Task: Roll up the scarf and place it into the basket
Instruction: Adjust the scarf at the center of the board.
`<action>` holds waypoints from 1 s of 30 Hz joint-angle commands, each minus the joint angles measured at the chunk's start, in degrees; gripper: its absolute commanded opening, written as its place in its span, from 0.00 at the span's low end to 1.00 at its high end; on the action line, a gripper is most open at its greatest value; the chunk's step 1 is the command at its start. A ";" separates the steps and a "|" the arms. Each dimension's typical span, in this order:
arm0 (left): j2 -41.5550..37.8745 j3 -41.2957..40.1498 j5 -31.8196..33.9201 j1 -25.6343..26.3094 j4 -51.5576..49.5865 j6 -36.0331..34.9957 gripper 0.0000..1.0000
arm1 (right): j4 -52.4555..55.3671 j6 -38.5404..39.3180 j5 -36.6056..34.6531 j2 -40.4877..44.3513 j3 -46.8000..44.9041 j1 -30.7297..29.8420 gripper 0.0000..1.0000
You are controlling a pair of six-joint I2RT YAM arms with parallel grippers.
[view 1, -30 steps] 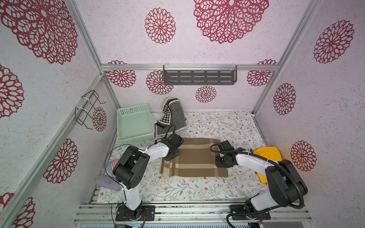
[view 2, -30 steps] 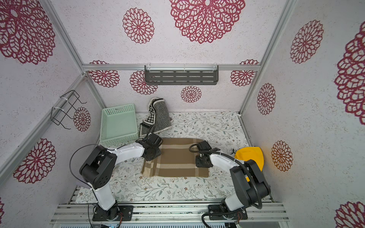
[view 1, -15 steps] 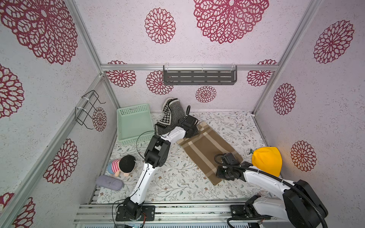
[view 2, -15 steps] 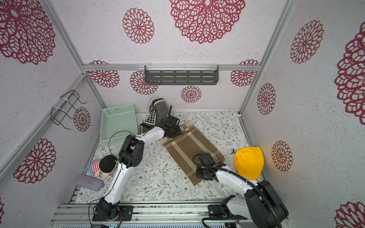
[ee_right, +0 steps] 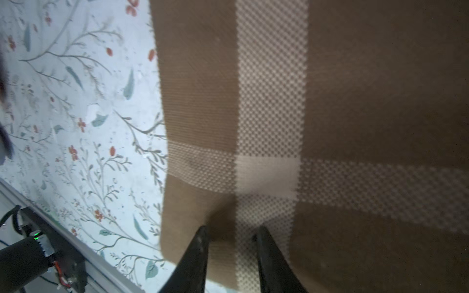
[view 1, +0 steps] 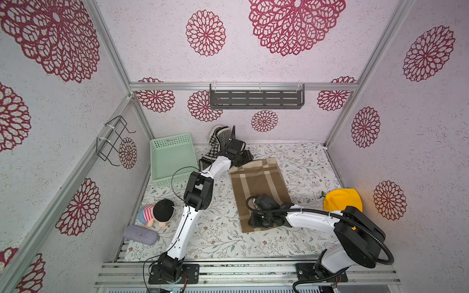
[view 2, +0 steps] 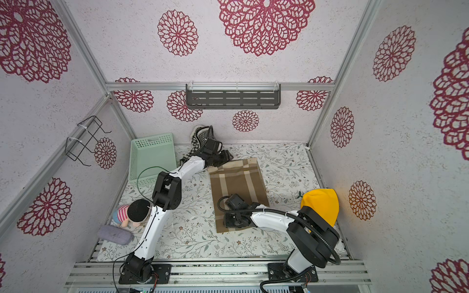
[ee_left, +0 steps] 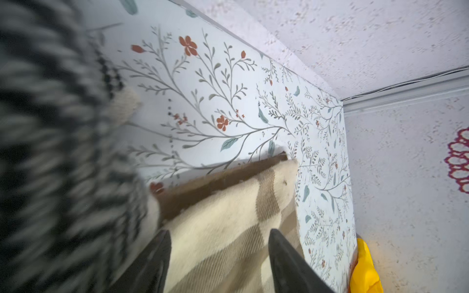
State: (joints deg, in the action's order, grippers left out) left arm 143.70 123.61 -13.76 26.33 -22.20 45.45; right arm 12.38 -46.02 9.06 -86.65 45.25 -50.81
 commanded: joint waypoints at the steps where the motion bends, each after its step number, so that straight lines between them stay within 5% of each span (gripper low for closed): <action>1: -14.94 -10.37 1.91 1.91 0.10 -3.65 0.68 | 7.64 2.70 -3.77 7.06 2.35 0.09 0.43; 9: -41.98 -48.68 14.12 12.18 4.15 0.16 0.70 | 26.94 1.78 -15.84 24.99 -0.69 10.48 0.46; 13: -48.52 -60.17 19.74 23.20 5.39 -4.47 0.67 | 31.50 1.02 -18.02 35.11 -7.12 19.32 0.44; 17: -48.12 -60.33 28.28 39.03 2.24 -18.96 0.67 | 31.71 2.20 -16.02 41.01 -11.93 26.39 0.44; 20: -43.22 -57.02 35.59 46.35 -2.41 -26.46 0.67 | 30.35 3.34 -13.15 41.90 -13.82 30.28 0.43; 30: -39.73 -55.37 37.21 49.19 -7.38 -26.65 0.67 | 25.82 3.91 -7.28 43.76 -19.70 35.54 0.42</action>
State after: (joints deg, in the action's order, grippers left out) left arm 105.43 68.84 21.08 75.68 -27.07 20.56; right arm 40.40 -43.00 -1.15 -43.64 26.50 -16.19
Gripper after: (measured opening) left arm 0.672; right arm 0.425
